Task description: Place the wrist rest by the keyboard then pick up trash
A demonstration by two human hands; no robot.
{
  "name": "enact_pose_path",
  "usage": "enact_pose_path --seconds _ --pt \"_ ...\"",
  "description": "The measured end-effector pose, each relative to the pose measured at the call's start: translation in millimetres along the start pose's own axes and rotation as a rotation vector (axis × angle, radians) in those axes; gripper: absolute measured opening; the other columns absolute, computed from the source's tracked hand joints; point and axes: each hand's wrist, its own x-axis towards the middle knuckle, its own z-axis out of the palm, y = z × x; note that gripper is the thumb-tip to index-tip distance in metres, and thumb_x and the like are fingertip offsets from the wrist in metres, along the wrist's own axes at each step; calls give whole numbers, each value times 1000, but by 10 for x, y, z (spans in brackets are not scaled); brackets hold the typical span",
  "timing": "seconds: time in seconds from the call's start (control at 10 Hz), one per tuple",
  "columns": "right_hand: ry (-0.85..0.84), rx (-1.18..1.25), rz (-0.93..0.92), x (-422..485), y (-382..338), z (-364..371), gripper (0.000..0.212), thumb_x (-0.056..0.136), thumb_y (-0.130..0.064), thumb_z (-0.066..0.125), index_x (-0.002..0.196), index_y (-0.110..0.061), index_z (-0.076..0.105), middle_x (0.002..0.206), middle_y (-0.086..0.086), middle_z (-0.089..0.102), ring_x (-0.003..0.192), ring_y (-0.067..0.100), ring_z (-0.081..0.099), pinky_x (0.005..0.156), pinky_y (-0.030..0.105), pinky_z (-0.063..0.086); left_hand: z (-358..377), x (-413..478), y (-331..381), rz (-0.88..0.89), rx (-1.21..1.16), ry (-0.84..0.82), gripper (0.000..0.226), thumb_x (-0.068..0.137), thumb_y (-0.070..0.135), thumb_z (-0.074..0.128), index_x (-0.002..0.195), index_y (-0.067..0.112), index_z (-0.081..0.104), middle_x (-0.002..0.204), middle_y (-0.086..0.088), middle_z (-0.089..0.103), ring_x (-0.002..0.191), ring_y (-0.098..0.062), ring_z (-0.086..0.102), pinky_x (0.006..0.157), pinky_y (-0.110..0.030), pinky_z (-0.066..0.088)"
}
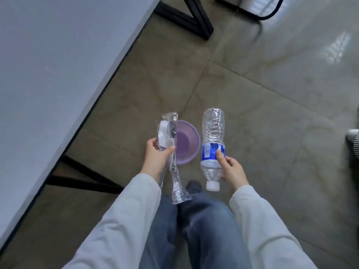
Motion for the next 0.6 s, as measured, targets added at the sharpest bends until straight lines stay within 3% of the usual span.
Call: enact_pose_path --seconds 0.1,0.2,0.3,0.4,0.5,0.6 --pt "-24 -62 72 738 414 298 60 81 -50 56 119 -3 56 104 6 58 94 20 54 96 38 45 151 739 -508 -53 39 17 59 79 13 66 130 14 37 125 -4 53 105 -20 54 92 -34 44" --pt "-70 -156 157 1441 738 639 60 85 -51 49 118 -1 56 104 9 56 94 24 53 86 32 43 313 1449 -976 -77 79 7 58 78 11 67 129 12 39 129 -9 55 104 -22 55 97 -39 45" --pt "-94 -270 200 1967 937 926 61 88 -50 43 122 -1 53 119 15 57 107 31 54 87 31 40 384 1962 -1329 -98 129 -18 60 78 10 67 131 7 39 131 -10 54 105 -23 55 99 -41 45" --pt "-79 -300 177 2332 1063 1129 70 88 -58 32 129 -4 50 136 17 52 119 32 51 101 33 39 384 2372 -1554 -116 153 -90 70 79 17 67 139 10 32 141 -12 48 121 -29 53 102 -42 44" --pt "-23 -319 141 2485 1193 1171 70 91 -56 23 135 -6 43 143 15 46 122 29 48 102 33 33 328 2521 -1669 -110 258 -161 83 82 33 62 147 20 13 155 -8 28 138 -31 36 111 -44 34" --pt "81 -275 94 2310 1144 1096 60 94 -48 28 131 -5 46 139 15 50 127 31 45 104 35 32 262 2406 -1654 -61 286 -150 83 81 38 61 147 22 13 155 -7 29 138 -29 36 110 -43 33"
